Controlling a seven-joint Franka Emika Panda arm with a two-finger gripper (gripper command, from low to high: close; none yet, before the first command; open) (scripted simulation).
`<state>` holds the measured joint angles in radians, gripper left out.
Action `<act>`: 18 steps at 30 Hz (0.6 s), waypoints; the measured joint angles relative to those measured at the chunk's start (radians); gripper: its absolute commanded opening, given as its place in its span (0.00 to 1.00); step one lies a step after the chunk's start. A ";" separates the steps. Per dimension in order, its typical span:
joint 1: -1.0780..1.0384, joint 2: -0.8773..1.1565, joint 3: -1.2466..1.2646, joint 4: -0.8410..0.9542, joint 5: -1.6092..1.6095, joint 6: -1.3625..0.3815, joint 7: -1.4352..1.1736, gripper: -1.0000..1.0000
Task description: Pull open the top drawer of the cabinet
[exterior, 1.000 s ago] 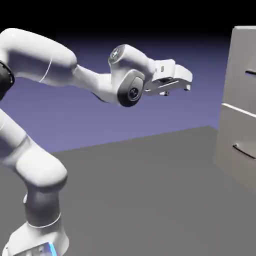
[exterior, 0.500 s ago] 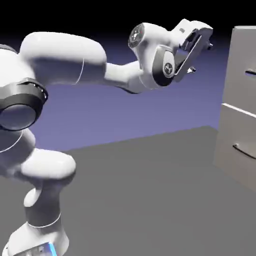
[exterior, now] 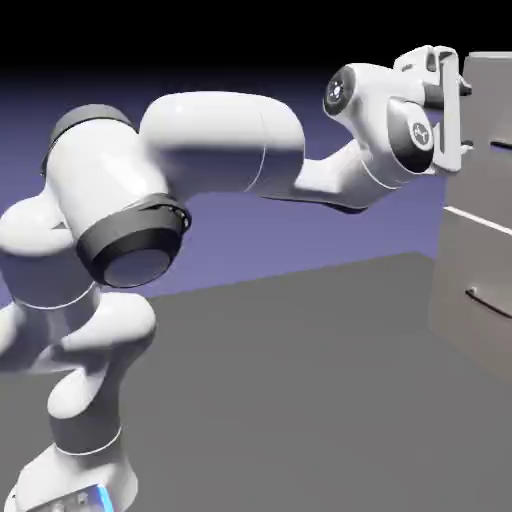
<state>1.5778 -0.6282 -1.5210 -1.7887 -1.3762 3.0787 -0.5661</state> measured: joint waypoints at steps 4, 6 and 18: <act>0.145 -0.005 -0.141 0.095 -0.127 0.004 -0.121 0.50; 0.217 -0.008 -0.211 0.142 -0.191 0.006 -0.182 0.50; 0.652 -0.024 -0.634 0.425 -0.573 0.017 -0.545 0.50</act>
<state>2.2302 -0.6524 -2.1547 -1.3633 -1.9496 3.0961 -1.1107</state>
